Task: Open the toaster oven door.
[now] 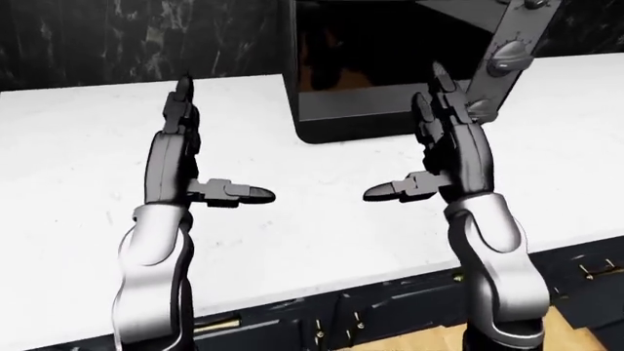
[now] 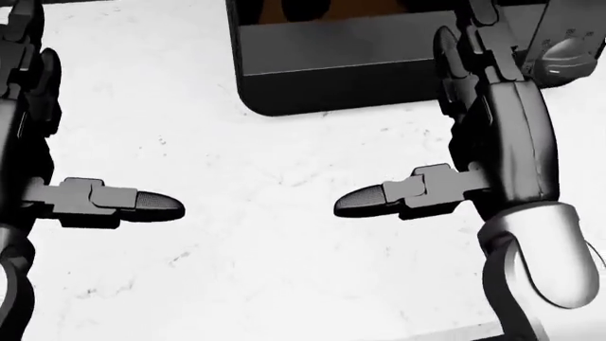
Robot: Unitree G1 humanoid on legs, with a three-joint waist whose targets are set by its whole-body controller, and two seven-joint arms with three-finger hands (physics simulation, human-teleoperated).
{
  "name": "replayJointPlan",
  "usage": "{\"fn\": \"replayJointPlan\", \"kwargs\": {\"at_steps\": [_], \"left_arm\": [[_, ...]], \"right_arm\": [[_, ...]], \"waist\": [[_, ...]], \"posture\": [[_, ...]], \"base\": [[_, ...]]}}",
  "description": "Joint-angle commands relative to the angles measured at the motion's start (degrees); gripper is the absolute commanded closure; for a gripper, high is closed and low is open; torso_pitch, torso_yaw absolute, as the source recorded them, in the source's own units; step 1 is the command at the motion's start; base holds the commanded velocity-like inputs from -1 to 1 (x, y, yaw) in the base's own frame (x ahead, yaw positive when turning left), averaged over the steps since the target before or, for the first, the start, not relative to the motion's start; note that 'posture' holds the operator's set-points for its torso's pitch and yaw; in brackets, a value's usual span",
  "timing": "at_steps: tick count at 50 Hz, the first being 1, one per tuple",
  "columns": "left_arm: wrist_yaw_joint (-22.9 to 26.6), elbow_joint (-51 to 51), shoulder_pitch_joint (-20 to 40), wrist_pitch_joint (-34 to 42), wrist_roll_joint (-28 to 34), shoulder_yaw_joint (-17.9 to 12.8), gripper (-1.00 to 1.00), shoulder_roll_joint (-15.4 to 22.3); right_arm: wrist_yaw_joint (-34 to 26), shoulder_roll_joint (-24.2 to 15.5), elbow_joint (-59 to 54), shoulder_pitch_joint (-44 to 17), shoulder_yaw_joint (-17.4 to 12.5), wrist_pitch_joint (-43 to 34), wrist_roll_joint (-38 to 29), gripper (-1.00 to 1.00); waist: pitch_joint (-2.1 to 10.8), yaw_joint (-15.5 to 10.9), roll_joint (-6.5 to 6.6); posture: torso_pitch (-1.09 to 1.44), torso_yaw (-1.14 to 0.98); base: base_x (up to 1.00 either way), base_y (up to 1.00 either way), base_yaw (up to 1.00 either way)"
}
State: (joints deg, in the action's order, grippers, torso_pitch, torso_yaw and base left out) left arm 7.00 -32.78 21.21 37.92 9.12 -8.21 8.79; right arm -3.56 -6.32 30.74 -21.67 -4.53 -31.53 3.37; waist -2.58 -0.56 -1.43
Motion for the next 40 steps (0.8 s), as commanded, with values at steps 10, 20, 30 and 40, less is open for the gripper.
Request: {"fn": "replayJointPlan", "kwargs": {"at_steps": [10, 20, 30, 40], "left_arm": [[-0.6, -2.7, 2.5, -1.2, -0.9, 1.0, -1.0, 0.5], [-0.8, -4.0, 2.6, -0.4, -3.2, -0.1, -1.0, 0.9], [-0.9, -3.1, 2.9, -0.8, -3.3, 0.5, -1.0, 1.0], [-0.8, -2.5, 4.0, -0.3, -3.8, 0.5, -1.0, 1.2]], "right_arm": [[0.3, 0.0, 4.9, 1.7, -1.6, 2.2, -1.0, -1.0], [-0.1, -1.3, 4.5, 0.4, -2.0, 1.2, -3.0, -1.0], [0.8, -1.5, 4.3, 1.0, -2.8, 2.0, -1.8, -1.0], [0.7, -1.2, 2.8, -0.7, -2.1, 2.2, -1.5, -1.0]], "waist": [[2.26, -1.2, 1.23], [1.73, -0.9, -0.14], [1.88, 0.8, 1.64], [4.39, 1.3, 1.69]], "posture": [[0.0, 0.0], [0.0, 0.0], [0.0, 0.0], [-0.09, 0.0]], "base": [[0.0, 0.0, 0.21], [0.0, 0.0, 0.62], [0.0, 0.0, 0.0], [0.0, 0.0, 0.0]]}}
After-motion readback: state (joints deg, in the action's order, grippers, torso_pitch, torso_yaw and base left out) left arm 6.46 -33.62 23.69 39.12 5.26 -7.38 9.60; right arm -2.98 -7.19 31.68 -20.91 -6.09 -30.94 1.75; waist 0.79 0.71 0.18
